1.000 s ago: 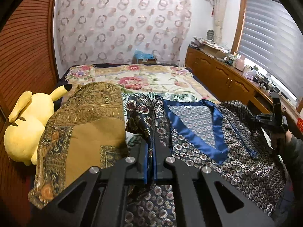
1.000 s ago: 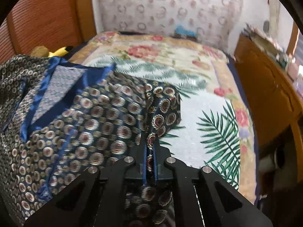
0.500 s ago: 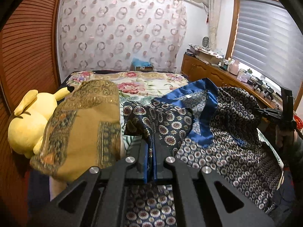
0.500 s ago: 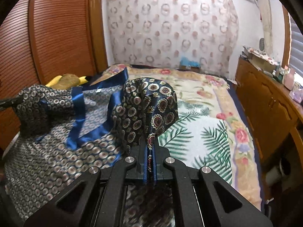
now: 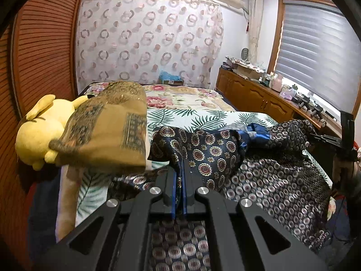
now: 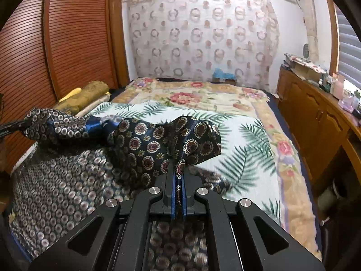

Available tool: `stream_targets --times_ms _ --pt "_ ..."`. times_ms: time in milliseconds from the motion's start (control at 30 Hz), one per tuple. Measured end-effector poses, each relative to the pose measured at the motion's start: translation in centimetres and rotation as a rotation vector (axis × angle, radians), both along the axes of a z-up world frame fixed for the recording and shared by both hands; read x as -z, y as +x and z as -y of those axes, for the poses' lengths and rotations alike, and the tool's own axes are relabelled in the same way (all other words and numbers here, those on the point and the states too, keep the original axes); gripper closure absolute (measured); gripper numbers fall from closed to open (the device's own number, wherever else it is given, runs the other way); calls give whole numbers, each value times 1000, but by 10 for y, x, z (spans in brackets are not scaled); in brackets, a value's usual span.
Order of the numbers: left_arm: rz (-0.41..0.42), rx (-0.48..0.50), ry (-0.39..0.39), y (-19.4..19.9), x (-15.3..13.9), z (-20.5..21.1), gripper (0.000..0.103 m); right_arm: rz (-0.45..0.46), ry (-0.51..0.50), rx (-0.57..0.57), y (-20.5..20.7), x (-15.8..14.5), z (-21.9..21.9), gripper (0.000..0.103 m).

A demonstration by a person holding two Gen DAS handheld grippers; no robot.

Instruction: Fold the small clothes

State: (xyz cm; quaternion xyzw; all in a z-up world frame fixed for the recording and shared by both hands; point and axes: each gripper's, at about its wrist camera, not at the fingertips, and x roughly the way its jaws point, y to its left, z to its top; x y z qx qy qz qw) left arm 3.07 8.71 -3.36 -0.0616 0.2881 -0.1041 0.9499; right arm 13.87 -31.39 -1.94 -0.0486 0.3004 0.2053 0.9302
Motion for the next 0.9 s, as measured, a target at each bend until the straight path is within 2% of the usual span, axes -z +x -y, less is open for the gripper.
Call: stream_targets --times_ms 167,367,600,767,800,900 --pt "1 -28 -12 -31 4 -11 102 2 25 11 -39 -1 17 102" --pt "-7 -82 -17 -57 7 -31 102 -22 31 43 -64 0 39 102" --pt "-41 -108 -34 -80 13 -42 101 -50 -24 43 -93 0 53 102" --pt "-76 -111 -17 -81 21 -48 95 -107 -59 34 -101 13 56 102" --pt "-77 -117 -15 -81 20 -51 91 -117 -56 36 -100 16 57 101" --pt "-47 -136 -6 -84 12 -59 74 -127 -59 55 -99 18 59 91"
